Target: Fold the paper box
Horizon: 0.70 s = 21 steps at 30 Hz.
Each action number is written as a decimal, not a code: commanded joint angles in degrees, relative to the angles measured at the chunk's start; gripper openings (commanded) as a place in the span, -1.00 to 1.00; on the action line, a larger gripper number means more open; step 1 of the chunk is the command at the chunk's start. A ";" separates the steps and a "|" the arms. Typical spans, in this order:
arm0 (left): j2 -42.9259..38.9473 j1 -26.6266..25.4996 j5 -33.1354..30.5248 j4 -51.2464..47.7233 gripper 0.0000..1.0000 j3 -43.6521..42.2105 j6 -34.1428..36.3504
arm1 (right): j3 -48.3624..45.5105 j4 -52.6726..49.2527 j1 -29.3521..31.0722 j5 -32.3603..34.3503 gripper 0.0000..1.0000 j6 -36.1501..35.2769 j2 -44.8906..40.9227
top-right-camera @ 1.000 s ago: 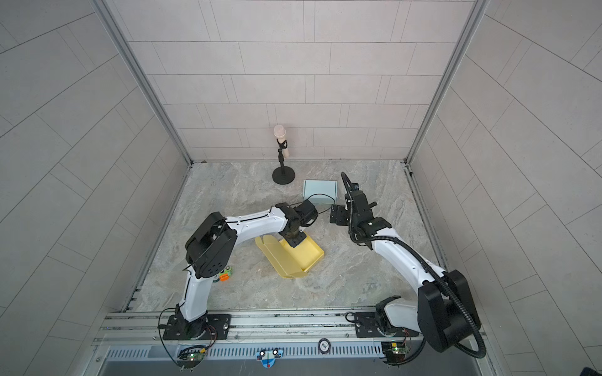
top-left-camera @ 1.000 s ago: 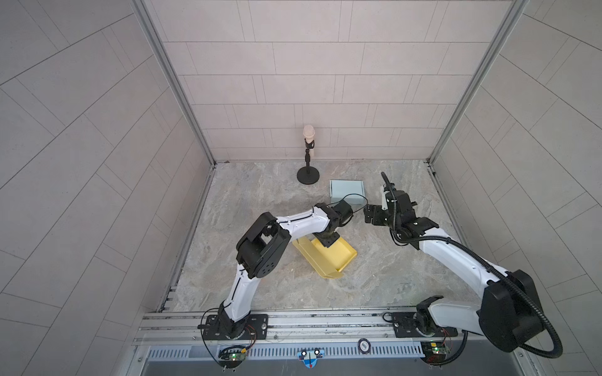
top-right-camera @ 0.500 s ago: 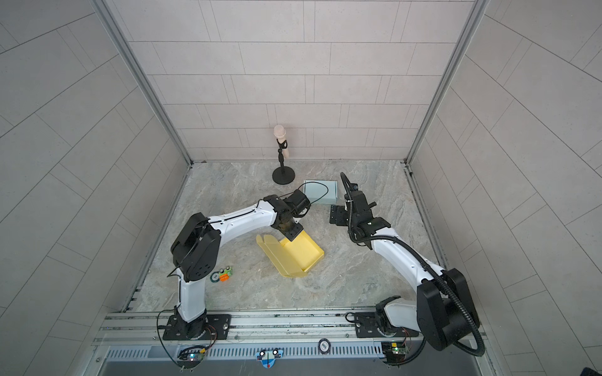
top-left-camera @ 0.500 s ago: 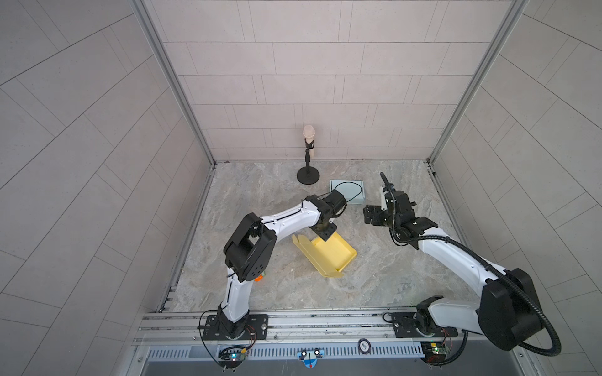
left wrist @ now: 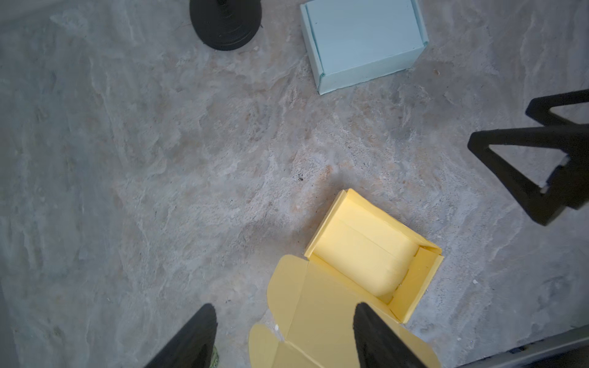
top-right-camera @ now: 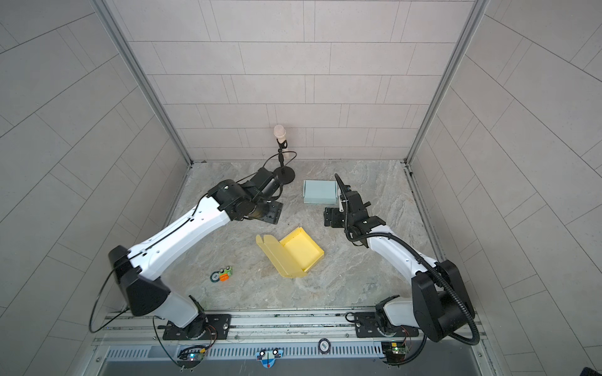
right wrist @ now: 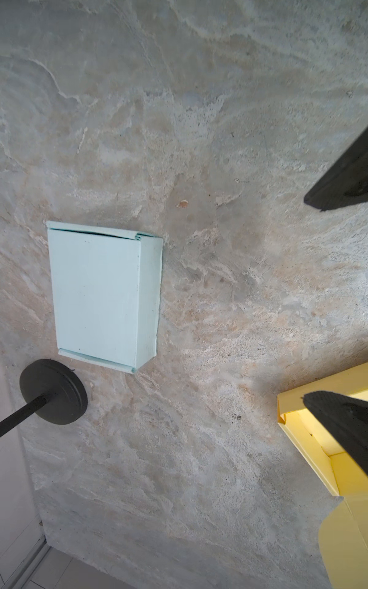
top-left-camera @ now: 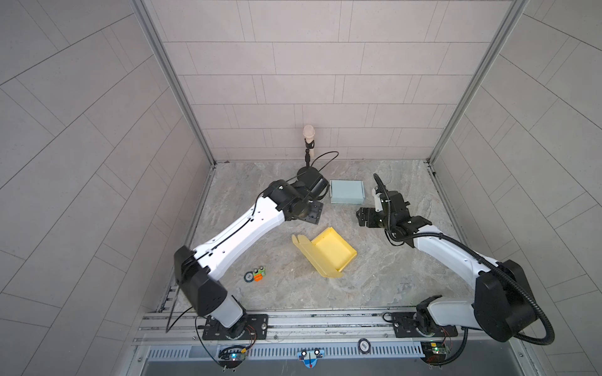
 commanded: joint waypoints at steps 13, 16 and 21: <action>-15.97 -9.05 4.18 7.31 0.52 -24.83 -25.95 | 6.48 -5.32 2.52 -8.98 0.74 -0.97 6.02; -16.04 -9.98 4.76 9.74 0.50 -27.00 -27.07 | 6.50 -5.70 3.02 -8.73 0.75 -1.14 5.17; -14.81 -10.65 6.50 14.54 0.40 -29.60 -28.15 | 5.78 -6.23 3.41 -8.38 0.75 -1.40 4.16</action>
